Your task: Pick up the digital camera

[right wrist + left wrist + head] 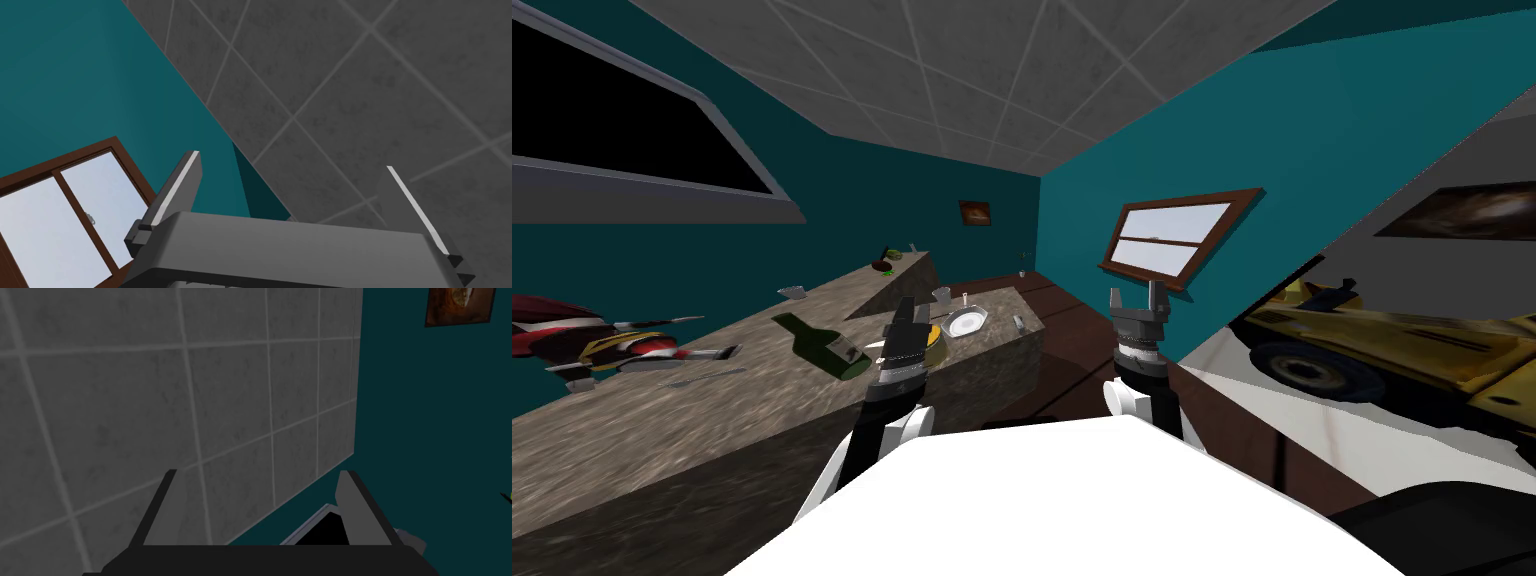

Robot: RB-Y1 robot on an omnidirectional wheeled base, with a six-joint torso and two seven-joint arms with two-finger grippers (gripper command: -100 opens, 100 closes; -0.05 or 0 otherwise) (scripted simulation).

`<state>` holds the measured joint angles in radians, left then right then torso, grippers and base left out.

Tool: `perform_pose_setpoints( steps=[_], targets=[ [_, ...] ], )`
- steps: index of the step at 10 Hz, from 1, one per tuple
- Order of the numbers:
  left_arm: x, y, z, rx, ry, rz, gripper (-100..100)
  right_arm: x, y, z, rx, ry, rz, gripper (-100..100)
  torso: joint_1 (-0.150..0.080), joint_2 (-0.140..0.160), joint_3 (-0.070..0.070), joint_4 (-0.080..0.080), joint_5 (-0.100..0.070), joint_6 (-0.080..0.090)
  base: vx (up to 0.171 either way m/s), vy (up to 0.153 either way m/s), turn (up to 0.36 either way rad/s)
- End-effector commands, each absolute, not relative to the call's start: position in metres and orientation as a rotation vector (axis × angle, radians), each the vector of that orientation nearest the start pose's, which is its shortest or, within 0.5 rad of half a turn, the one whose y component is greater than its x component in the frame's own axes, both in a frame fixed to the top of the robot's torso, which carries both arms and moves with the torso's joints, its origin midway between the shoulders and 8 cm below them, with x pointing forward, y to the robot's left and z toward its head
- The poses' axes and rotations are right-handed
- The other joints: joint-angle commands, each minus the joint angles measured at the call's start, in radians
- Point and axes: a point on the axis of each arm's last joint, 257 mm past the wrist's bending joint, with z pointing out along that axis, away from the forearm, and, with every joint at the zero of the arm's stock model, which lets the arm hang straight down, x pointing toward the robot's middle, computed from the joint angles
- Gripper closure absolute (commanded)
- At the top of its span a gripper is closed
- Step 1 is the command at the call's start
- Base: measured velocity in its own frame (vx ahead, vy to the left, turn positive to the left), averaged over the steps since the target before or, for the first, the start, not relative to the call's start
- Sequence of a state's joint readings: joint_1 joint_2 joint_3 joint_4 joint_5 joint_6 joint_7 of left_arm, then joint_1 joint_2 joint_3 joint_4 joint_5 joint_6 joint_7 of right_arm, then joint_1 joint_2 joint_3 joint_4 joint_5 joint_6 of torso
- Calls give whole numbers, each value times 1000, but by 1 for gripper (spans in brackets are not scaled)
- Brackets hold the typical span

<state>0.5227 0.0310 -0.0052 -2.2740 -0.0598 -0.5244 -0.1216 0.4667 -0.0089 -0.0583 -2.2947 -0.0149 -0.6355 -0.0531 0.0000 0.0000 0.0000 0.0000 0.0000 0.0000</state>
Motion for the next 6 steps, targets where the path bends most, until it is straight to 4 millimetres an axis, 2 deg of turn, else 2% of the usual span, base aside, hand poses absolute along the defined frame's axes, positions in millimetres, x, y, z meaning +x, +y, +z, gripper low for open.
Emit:
perform_pose_setpoints(
  steps=[1,6],
  targets=[
    [349,267,19,-535,726,-1154,-100,314,-288,66,520,473,1354,0,0,0,0,0,0,0,-26,30,-80],
    [386,266,19,-535,796,-1156,-100,314,-288,66,520,473,1354,0,5,6,4,1,1,0,-88,64,-125]
  ],
)
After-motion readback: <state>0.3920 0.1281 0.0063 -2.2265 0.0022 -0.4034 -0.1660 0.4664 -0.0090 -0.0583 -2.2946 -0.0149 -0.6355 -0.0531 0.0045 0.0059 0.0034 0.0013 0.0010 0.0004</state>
